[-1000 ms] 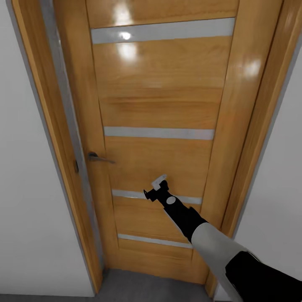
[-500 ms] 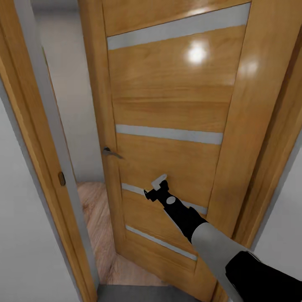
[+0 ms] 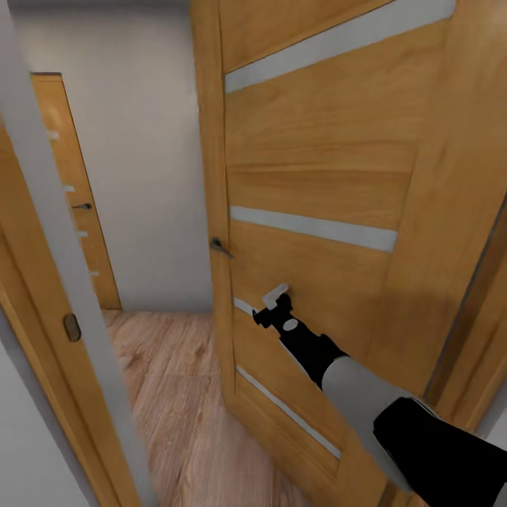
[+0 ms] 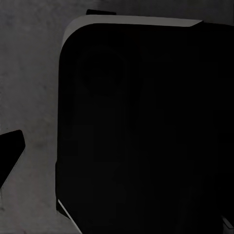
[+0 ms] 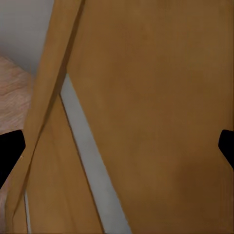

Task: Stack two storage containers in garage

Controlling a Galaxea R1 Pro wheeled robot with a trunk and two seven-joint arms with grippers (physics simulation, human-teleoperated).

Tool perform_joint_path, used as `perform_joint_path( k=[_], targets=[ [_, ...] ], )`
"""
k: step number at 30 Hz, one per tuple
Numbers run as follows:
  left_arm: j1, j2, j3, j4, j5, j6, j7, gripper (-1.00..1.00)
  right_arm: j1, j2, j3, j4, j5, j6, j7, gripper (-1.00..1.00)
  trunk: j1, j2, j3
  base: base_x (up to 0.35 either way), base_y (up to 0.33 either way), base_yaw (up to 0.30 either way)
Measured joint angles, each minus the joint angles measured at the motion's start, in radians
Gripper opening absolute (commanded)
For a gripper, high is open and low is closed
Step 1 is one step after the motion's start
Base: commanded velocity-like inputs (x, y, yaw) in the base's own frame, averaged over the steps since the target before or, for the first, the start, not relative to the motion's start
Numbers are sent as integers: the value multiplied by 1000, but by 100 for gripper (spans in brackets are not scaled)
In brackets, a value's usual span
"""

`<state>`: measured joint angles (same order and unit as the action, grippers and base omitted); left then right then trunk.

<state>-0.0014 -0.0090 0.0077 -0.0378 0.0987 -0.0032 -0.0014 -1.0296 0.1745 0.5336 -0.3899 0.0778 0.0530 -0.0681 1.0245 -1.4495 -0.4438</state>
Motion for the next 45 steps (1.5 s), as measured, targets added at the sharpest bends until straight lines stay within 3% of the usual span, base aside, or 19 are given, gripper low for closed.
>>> perform_joint_path(
  k=[3, 5, 24, 45],
  targets=[
    [0, 0, 0, 0, 0, -1, 0, 100, -55, 0, 1, 46, -5, 6, -9, 100, 0, 0, 0, 220, 0, 0],
    [0, 0, 0, 0, 0, -1, 0, 100, -59, 0, 1, 47, -5, 7, -10, 100, 0, 0, 0, 168, 0, 0],
    [0, 0, 0, 0, 0, -1, 0, 100, -63, 0, -7, 29, 8, 3, -83, 100, 1, 0, 0, 19, 0, 0],
    [0, 0, 0, 0, 0, -1, 0, 100, -56, 0, -2, 24, -5, 1, -56, 100, 1, 0, 0, 0, 0, 0]
  ],
)
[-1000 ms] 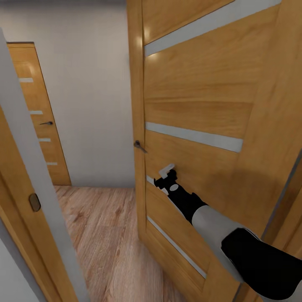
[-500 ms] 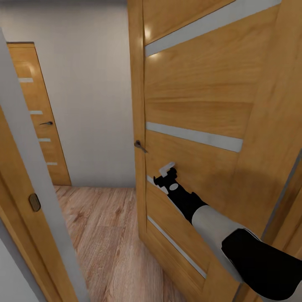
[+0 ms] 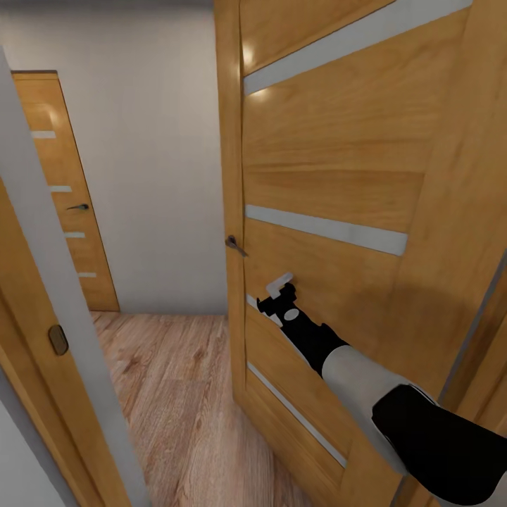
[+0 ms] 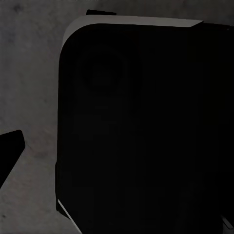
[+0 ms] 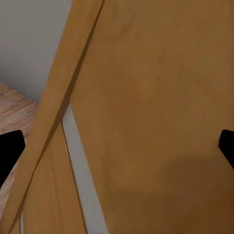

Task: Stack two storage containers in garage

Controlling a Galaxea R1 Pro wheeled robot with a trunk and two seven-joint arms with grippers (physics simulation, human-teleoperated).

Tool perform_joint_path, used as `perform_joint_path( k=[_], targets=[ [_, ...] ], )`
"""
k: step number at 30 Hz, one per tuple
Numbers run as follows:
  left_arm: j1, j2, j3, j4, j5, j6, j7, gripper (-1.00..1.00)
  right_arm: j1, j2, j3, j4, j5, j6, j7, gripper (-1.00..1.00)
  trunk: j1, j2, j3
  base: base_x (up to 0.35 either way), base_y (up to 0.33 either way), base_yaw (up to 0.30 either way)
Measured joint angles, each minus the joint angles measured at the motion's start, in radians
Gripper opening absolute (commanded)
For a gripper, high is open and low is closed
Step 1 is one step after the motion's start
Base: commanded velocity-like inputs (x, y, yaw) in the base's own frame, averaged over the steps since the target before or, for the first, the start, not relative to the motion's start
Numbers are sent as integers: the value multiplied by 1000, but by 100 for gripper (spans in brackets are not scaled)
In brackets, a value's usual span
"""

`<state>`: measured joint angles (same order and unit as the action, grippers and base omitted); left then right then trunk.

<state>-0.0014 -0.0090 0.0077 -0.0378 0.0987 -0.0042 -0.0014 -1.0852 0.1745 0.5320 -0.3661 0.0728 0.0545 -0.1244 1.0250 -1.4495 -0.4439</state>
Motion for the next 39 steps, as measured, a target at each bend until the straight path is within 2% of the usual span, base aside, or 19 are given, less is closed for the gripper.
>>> perform_joint_path(
  k=[16, 30, 39],
  targets=[
    [0, 0, 0, 0, 0, 0, 0, 100, 0, 0, -1, 4, 0, -1, -12, 100, 0, 0, 0, 24, 0, 0],
    [0, 1, 0, 0, 0, 1, 0, 100, 0, 0, 3, 12, -8, 1, -11, 100, -1, 0, 0, 300, 0, 0],
    [0, 0, 0, 0, 0, 0, 0, 100, 0, 0, -10, 24, -7, 5, -25, 100, 0, 0, 0, 267, 0, 0]
  ],
)
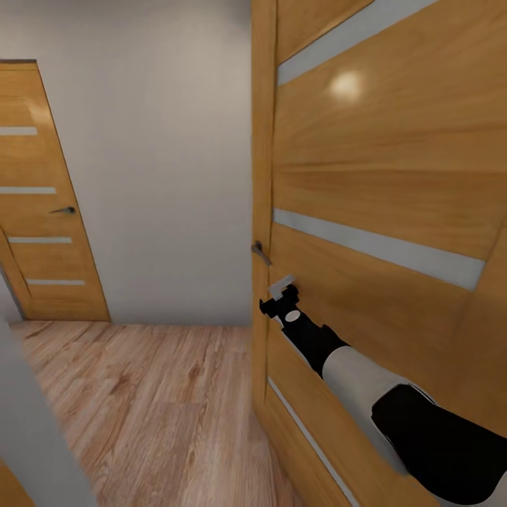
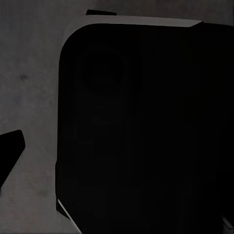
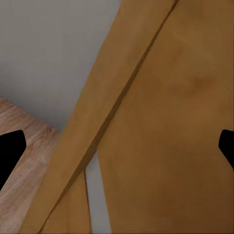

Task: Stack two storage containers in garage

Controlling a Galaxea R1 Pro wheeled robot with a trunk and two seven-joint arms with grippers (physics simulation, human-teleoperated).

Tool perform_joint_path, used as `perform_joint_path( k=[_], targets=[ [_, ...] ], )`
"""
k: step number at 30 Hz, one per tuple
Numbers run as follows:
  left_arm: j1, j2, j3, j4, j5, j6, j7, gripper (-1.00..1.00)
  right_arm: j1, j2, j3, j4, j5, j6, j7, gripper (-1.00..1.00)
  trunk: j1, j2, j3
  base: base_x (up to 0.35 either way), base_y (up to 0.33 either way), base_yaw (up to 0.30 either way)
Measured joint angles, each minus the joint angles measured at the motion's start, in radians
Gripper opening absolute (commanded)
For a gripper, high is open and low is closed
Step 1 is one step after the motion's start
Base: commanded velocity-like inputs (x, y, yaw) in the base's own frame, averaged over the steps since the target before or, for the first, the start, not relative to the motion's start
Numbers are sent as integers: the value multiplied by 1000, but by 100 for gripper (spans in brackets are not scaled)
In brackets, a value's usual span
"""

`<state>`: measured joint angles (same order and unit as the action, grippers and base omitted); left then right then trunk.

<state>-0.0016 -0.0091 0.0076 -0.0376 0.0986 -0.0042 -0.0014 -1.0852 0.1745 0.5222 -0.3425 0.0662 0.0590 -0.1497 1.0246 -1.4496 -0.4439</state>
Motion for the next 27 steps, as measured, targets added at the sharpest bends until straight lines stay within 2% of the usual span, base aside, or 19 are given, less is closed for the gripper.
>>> perform_joint_path(
  k=[17, 24, 27],
  targets=[
    [0, 0, 0, 0, 1, 0, 0, 100, -1, 0, 7, 41, 7, 3, -71, 100, 0, 0, 0, 21, 0, 0],
    [0, 0, 1, 0, 1, 0, 0, 100, -1, 0, 5, 45, 4, 4, -140, 100, 0, 0, 0, 8, 0, 0],
    [0, 1, 0, 0, 1, 0, 0, 100, -1, 0, 1, 45, 5, 5, -145, 100, 0, 0, 0, 126, 0, 0]
  ],
)
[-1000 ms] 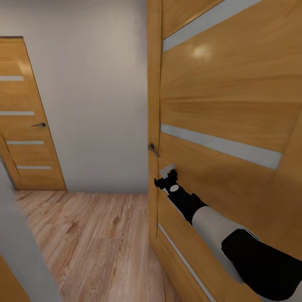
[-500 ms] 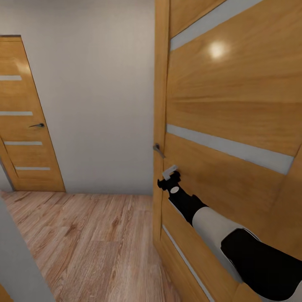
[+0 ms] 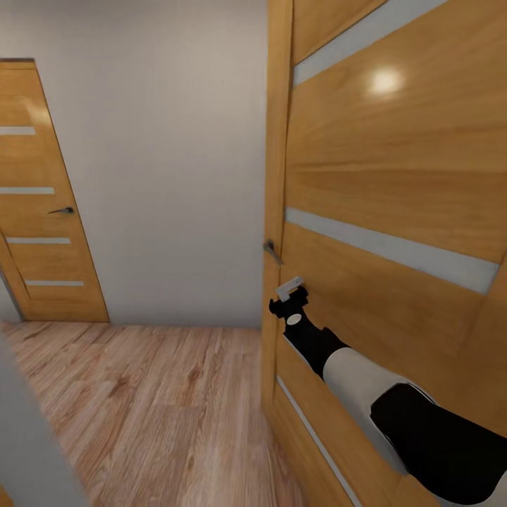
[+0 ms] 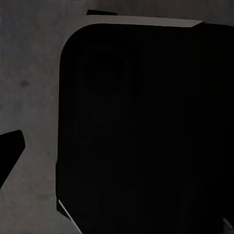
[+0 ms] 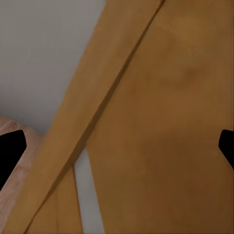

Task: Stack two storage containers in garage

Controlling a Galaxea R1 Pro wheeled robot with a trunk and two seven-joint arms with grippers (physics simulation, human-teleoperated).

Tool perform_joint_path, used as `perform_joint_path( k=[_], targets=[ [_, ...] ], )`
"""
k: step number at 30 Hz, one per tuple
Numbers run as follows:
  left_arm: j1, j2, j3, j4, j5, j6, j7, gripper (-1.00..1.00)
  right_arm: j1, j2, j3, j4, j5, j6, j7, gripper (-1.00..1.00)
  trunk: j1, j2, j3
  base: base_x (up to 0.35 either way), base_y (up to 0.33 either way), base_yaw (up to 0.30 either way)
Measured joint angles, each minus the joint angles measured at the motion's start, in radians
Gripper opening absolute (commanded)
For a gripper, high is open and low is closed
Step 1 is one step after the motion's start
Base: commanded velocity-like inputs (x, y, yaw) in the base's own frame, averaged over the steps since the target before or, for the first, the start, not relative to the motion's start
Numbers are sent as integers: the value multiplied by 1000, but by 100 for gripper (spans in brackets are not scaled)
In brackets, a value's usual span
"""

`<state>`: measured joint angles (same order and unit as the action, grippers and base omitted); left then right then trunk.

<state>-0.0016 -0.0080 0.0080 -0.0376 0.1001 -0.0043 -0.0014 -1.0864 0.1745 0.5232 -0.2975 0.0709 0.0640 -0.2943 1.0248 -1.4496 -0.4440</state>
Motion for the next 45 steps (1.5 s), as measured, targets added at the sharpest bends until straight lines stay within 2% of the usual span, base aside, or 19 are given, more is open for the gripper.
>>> perform_joint_path(
  k=[18, 39, 43, 45],
  targets=[
    [0, -1, 0, 0, 0, 0, 0, 100, 0, 0, 1, 0, 1, 1, -6, 100, 0, 0, 0, 213, 0, 0],
    [0, -1, 0, 0, 0, 0, 0, 100, 0, 0, 2, 7, 0, 0, -26, 100, 0, 0, 0, 14, 0, 0],
    [0, -1, 0, 0, 0, 0, 0, 100, 0, -20, -6, 17, -1, 0, -37, 100, 0, 0, 0, 0, 0, 0],
    [0, -1, 0, 0, 0, 0, 0, 100, 0, -32, 4, 18, -2, -1, -36, 100, 0, 0, 0, 0, 0, 0]
  ],
)
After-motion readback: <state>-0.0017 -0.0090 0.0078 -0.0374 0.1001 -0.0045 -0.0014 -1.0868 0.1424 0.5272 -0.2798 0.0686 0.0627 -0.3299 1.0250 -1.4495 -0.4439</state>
